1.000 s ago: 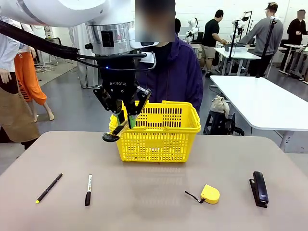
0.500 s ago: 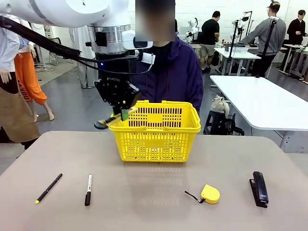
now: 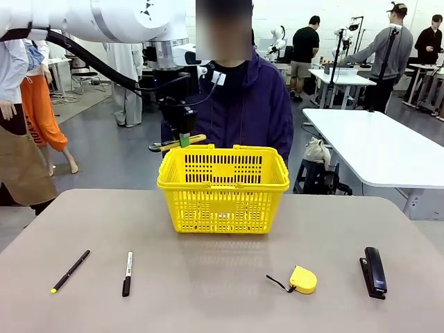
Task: Place the items the person wants into the basket.
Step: Pick up the item the person points to and place it in the Market Basket.
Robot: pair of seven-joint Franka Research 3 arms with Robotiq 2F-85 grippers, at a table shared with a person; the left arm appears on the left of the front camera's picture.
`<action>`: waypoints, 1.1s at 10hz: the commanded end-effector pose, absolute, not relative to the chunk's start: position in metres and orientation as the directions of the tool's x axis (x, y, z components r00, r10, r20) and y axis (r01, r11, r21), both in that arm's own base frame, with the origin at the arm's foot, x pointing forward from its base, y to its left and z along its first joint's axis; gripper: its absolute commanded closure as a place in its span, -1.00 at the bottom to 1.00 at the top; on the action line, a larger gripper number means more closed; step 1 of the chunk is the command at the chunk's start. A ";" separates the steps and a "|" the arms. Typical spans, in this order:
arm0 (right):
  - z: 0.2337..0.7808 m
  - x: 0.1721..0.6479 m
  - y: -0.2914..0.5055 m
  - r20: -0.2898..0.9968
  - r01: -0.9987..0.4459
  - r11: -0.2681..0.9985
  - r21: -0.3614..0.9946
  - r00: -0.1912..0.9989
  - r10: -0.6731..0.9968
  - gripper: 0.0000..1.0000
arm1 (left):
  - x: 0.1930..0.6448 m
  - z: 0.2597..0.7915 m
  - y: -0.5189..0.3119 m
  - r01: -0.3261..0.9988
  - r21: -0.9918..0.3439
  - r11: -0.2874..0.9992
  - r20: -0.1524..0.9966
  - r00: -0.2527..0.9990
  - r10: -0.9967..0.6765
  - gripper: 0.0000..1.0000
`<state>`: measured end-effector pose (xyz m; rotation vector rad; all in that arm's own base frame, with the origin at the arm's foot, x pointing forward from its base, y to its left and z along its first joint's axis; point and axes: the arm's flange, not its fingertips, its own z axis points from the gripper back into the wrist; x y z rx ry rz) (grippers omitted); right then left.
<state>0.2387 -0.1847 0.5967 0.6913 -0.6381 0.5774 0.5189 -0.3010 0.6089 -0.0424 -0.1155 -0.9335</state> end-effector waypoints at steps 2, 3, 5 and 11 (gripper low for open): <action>0.597 0.240 -0.185 0.715 -0.683 0.614 0.395 0.648 0.261 -1.00 | 0.515 0.612 -0.327 0.790 0.009 0.613 0.166 0.603 -0.780 0.48; 0.597 0.240 -0.185 0.715 -0.683 0.614 0.395 0.648 0.261 -1.00 | 0.518 0.609 -0.313 0.806 0.013 0.592 0.133 0.585 -0.800 0.48; 0.597 0.240 -0.185 0.715 -0.683 0.614 0.395 0.648 0.261 -1.00 | 0.518 0.609 -0.313 0.806 0.013 0.592 0.133 0.585 -0.800 0.48; 0.597 0.240 -0.185 0.715 -0.683 0.614 0.395 0.648 0.261 -1.00 | 0.518 0.609 -0.313 0.806 0.013 0.592 0.133 0.585 -0.800 0.48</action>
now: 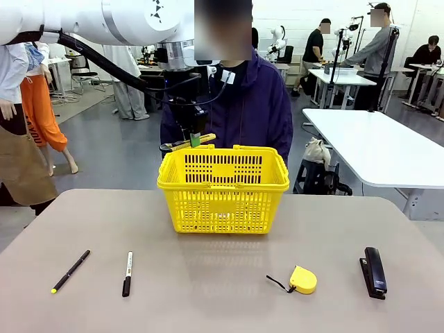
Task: Place the items the person wants into the basket.
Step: Pick up the item the person points to and place it in the Market Basket.
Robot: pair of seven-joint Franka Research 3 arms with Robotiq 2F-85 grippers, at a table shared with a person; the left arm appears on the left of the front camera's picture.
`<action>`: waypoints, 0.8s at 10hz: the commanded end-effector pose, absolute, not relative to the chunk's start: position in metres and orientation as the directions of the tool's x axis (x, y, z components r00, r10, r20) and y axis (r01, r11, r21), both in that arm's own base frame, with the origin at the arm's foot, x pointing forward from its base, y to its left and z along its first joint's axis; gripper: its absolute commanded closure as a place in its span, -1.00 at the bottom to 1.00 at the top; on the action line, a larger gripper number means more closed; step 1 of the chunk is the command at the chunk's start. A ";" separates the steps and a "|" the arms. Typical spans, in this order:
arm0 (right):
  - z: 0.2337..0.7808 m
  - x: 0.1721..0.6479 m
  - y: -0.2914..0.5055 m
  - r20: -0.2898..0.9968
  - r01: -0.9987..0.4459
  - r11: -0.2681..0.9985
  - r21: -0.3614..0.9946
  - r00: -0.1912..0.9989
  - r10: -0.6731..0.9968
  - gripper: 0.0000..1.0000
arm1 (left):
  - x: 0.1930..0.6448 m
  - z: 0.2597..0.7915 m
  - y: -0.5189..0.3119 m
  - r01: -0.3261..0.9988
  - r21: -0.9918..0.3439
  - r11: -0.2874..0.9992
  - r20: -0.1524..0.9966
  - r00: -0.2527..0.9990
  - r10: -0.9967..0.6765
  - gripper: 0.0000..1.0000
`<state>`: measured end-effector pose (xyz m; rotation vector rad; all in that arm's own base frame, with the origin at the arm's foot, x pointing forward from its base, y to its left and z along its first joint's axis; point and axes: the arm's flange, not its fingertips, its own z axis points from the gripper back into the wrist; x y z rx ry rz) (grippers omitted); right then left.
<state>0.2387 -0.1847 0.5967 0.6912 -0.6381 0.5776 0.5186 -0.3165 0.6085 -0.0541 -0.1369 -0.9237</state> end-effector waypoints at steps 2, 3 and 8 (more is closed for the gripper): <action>0.597 0.240 -0.185 0.715 -0.683 0.614 0.395 0.648 0.261 -1.00 | 0.519 0.608 -0.316 0.798 0.012 0.602 0.141 0.595 -0.791 0.48; 0.597 0.240 -0.185 0.715 -0.683 0.614 0.395 0.648 0.261 -1.00 | 0.539 0.596 -0.318 0.827 0.001 0.562 0.124 0.557 -0.821 0.48; 0.597 0.240 -0.185 0.715 -0.683 0.614 0.395 0.648 0.261 -1.00 | 0.579 0.551 -0.346 0.921 0.119 0.372 0.078 0.364 -0.928 0.48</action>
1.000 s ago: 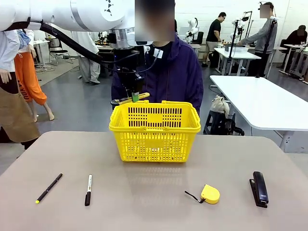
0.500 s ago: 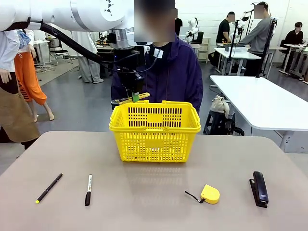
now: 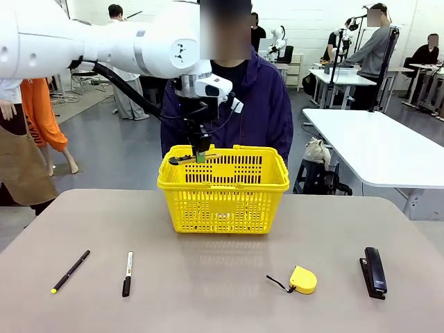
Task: Place the items the person wants into the basket.
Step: Pick up the item the person points to and place it in the Market Basket.
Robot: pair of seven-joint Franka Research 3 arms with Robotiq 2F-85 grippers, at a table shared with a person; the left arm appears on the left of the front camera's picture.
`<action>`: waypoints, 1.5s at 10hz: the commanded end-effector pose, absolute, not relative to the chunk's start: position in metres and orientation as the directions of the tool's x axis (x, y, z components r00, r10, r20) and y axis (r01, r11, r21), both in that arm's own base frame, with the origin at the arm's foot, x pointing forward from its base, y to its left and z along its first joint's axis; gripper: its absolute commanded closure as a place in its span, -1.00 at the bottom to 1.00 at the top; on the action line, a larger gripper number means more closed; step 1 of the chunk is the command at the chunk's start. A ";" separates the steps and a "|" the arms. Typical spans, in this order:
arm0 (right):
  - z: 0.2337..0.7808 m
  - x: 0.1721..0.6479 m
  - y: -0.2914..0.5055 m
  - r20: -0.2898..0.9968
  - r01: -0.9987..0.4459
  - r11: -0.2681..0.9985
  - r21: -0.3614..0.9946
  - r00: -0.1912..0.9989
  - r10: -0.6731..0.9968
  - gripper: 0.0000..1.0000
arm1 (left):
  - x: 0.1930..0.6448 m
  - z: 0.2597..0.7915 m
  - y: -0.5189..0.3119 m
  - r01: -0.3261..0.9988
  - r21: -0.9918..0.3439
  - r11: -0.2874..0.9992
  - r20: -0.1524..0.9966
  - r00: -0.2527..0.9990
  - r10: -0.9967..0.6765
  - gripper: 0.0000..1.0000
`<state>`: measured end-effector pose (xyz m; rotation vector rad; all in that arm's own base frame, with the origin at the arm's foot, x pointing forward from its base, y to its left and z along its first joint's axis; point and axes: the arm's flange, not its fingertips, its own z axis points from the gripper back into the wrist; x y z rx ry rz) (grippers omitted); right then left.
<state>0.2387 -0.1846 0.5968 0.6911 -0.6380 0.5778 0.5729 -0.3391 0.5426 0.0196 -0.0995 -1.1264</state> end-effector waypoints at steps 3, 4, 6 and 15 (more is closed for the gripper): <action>0.597 0.240 -0.185 0.715 -0.683 0.614 0.395 0.648 0.261 -1.00 | 0.596 0.520 -0.362 0.950 0.095 0.297 0.075 0.291 -0.954 0.48; 0.597 0.240 -0.185 0.715 -0.683 0.614 0.395 0.648 0.261 -1.00 | 0.600 0.510 -0.367 0.951 0.092 0.296 0.103 0.286 -0.953 0.48; 0.597 0.240 -0.185 0.715 -0.683 0.614 0.395 0.648 0.261 -1.00 | 0.613 0.488 -0.372 0.956 0.067 0.287 0.122 0.278 -0.953 0.48; 0.597 0.240 -0.185 0.715 -0.683 0.614 0.395 0.648 0.261 -1.00 | 0.626 0.446 -0.381 0.960 -0.032 0.277 0.048 0.278 -0.959 -0.72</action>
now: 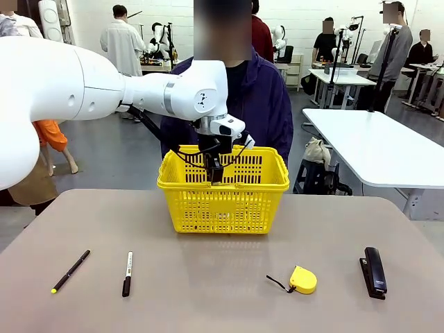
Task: Place the items the person wants into the basket.
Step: Pick up the item the person points to and place it in the Market Basket.
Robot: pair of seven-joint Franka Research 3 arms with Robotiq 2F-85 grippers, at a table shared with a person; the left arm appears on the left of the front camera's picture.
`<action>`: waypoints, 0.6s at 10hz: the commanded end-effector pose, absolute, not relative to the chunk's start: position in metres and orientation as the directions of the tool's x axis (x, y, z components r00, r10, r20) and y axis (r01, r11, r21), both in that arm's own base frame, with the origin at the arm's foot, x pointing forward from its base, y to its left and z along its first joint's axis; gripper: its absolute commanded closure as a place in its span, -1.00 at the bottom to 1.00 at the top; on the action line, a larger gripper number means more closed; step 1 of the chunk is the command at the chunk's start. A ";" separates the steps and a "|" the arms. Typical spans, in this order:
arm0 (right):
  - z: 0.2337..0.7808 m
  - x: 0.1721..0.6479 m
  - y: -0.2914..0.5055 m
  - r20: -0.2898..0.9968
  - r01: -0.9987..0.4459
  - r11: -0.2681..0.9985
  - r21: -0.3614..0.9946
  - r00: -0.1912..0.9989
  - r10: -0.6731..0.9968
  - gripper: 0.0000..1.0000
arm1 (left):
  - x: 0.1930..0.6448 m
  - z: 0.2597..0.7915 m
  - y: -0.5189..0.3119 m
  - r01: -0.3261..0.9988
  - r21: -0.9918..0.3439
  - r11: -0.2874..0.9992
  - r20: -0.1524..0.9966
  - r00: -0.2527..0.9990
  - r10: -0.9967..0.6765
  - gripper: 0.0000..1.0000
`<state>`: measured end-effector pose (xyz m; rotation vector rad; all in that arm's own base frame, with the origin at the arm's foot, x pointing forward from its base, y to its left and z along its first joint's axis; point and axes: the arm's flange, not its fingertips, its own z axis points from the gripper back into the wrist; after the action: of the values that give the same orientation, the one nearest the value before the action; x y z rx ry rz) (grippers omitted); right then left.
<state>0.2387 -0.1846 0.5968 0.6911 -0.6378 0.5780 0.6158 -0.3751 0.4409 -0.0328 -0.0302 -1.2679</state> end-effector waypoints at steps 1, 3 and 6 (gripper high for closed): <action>0.597 0.240 -0.185 0.715 -0.683 0.614 0.395 0.648 0.261 -1.00 | 0.627 0.446 -0.379 0.961 -0.033 0.275 0.047 0.277 -0.960 -1.00; 0.597 0.240 -0.185 0.715 -0.683 0.614 0.395 0.648 0.261 -1.00 | 0.627 0.447 -0.380 0.959 -0.039 0.280 0.052 0.282 -0.958 -1.00; 0.597 0.240 -0.185 0.715 -0.683 0.614 0.395 0.648 0.261 -1.00 | 0.628 0.447 -0.380 0.958 -0.045 0.283 0.053 0.286 -0.957 -1.00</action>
<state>0.2387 -0.1846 0.5968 0.6911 -0.6378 0.5781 0.6189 -0.3763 0.4405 -0.0399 -0.0288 -1.2664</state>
